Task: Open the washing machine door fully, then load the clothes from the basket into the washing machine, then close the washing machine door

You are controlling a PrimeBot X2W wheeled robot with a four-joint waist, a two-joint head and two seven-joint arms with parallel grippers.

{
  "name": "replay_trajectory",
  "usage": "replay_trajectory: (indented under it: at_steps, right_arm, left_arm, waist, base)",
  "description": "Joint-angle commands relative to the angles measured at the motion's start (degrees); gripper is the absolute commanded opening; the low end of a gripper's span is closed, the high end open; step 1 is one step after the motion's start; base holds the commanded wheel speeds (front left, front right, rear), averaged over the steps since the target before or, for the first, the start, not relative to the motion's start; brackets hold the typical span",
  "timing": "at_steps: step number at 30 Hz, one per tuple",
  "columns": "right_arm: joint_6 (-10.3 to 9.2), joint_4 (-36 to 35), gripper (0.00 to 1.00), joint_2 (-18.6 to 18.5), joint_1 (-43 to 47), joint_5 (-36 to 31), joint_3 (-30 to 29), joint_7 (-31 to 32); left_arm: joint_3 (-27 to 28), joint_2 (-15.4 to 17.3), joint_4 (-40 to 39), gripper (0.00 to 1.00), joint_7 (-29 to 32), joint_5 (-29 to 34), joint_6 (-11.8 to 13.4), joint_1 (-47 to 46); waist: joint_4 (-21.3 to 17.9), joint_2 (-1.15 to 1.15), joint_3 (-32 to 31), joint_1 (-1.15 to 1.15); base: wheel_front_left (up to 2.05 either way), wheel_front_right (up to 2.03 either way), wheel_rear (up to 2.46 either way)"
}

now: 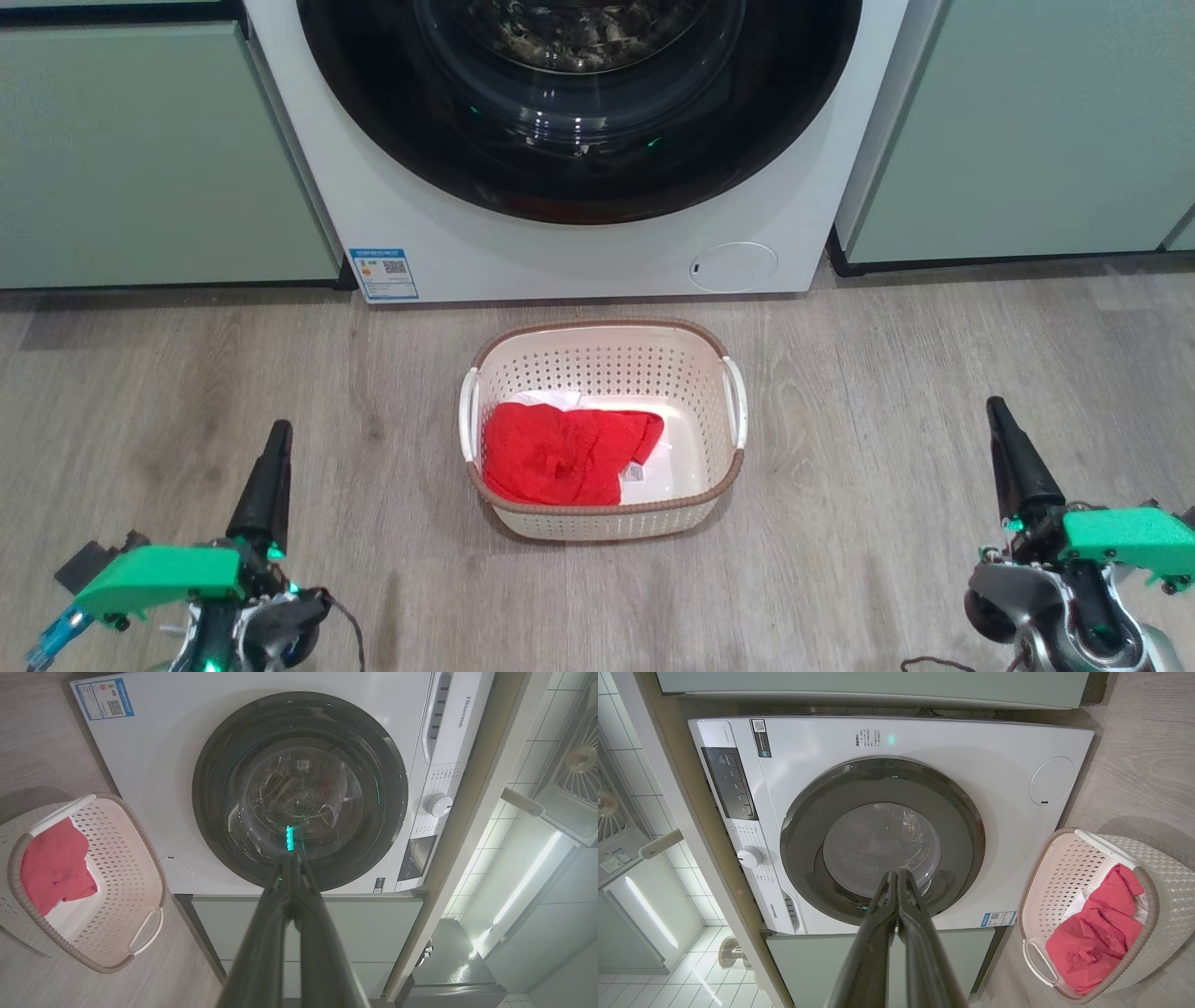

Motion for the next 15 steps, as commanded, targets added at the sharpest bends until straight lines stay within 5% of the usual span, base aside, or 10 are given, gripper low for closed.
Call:
replay_trajectory:
  at_steps: [1, 15]
  right_arm:
    - [0.0, -1.85, 0.0, -0.19, -2.93, -0.56, 1.06, 0.31]
    - [0.0, -1.85, 0.0, -0.19, -2.93, -0.56, 1.06, 0.31]
  left_arm:
    - [1.77, 0.52, -1.67, 0.0, 0.41, 0.41, -0.1, -2.84]
    - [1.77, 0.52, -1.67, 0.0, 0.41, 0.41, -0.1, -2.84]
  waist:
    - [0.0, 0.0, 0.0, 0.0]
    - [0.0, 0.0, 0.0, 0.0]
  base:
    - [0.0, 0.0, 0.0]
    - [0.0, 0.0, 0.0]
